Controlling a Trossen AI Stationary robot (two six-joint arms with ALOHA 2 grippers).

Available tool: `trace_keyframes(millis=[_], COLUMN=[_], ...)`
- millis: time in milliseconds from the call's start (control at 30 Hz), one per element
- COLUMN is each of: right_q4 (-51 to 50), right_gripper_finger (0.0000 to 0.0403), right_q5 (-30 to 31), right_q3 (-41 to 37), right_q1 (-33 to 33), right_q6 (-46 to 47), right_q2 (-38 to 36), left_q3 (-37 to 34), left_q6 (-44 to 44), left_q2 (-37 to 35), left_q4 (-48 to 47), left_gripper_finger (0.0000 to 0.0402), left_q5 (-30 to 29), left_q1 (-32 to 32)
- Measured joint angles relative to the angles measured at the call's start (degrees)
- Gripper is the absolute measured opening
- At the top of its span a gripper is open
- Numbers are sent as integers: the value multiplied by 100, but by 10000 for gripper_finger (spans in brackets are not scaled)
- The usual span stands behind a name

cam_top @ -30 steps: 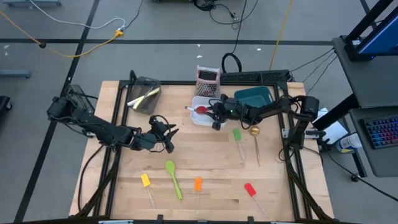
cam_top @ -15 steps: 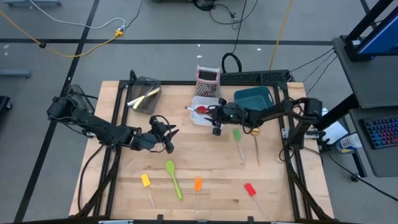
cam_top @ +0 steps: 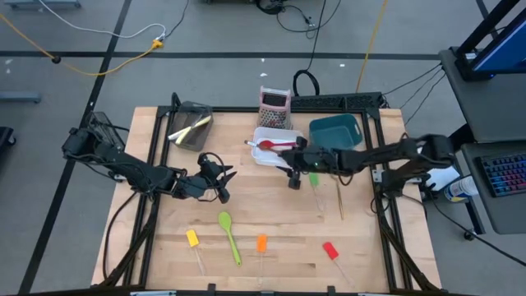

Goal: Pick & Place Kitchen Items
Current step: Put the gold spoon into the white bin

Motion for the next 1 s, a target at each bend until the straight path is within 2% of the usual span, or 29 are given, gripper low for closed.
trace_keyframes(millis=[200, 733, 1000], right_q4=[-903, -3042, -4053], right_gripper_finger=[205, 201, 201], right_q5=[705, 716, 713], right_q3=[2, 2, 2], right_q1=[419, 1153, 1480], right_q6=[443, 2487, 3380], right_q2=[-243, -829, -844], left_q3=[0, 0, 0], left_q6=[8, -7, -11], left_q2=[1, 2, 2], left_q4=[0, 2, 2], left_gripper_finger=[115, 115, 115], left_q5=[0, -2, -2], left_q1=[0, 0, 2])
